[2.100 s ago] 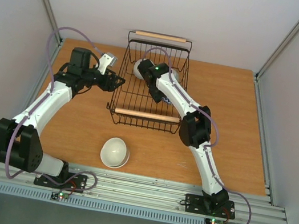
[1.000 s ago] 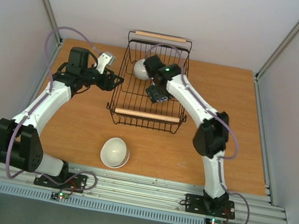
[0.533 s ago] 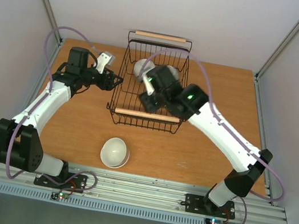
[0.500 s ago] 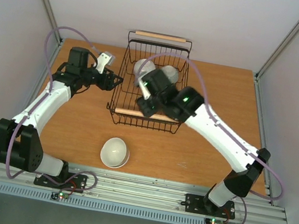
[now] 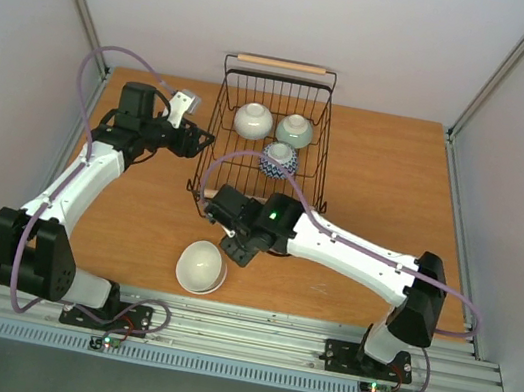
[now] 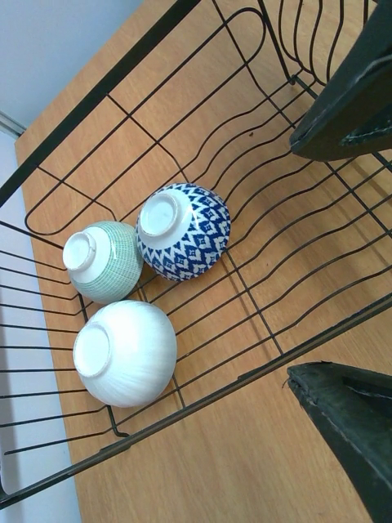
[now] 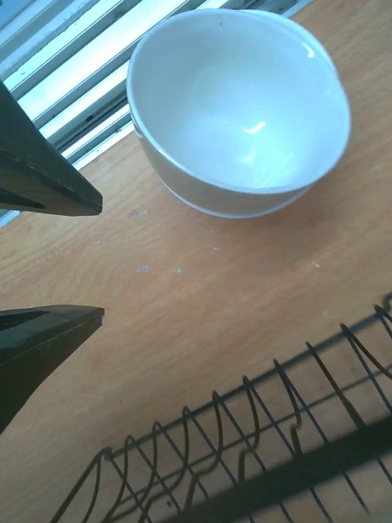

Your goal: Load the bowls into the dish rack

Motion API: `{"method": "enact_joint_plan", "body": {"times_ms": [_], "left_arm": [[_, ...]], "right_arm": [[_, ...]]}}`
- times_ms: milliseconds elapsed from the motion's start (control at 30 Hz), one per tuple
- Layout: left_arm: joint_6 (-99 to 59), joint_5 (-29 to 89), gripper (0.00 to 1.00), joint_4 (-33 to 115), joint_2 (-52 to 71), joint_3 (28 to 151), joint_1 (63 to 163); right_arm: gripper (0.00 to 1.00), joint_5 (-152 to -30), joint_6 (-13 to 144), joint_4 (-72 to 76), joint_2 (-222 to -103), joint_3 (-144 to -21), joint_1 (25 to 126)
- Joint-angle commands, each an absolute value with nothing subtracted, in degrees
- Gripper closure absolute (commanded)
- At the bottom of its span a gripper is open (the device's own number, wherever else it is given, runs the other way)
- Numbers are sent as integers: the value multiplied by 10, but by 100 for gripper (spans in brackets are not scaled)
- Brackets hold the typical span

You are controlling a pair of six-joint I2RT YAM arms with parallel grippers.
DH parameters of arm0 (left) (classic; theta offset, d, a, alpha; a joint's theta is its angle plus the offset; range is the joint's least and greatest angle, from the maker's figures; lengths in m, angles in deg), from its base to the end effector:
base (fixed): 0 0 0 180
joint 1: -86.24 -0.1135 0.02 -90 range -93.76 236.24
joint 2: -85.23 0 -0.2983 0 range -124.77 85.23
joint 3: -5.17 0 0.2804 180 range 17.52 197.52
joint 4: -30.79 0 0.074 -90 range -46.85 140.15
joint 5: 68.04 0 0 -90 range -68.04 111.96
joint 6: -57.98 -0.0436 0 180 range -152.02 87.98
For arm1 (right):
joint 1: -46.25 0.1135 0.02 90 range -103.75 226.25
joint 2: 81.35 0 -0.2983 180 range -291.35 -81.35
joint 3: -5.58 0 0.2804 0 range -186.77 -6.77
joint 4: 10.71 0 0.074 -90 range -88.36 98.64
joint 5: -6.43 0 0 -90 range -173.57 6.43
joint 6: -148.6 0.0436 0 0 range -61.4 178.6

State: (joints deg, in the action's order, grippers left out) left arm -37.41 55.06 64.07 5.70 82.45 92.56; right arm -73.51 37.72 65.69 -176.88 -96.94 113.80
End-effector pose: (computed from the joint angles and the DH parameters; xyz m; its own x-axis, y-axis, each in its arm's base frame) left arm 0.3313 -0.0606 0.3316 -0.5249 0.1373 -0.8400 0.5858 0.7742 -0.2395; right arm 0.1476 0.3374 0.3351 -0.0180 -0.9626 -0.2703 -0.9557 0.0960 -0.2781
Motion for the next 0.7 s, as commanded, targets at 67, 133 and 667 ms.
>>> {"method": "enact_joint_plan", "body": {"times_ms": [67, 133, 667], "left_arm": [[-368, 551, 33, 622, 72, 831, 922], [-368, 551, 32, 622, 73, 830, 921], [-366, 551, 32, 619, 74, 828, 920]], "right_arm": [[68, -755, 401, 654, -1802, -967, 1163], [68, -758, 402, 650, -1811, -972, 1168], [71, -758, 410, 615, -1870, -991, 1179]]}}
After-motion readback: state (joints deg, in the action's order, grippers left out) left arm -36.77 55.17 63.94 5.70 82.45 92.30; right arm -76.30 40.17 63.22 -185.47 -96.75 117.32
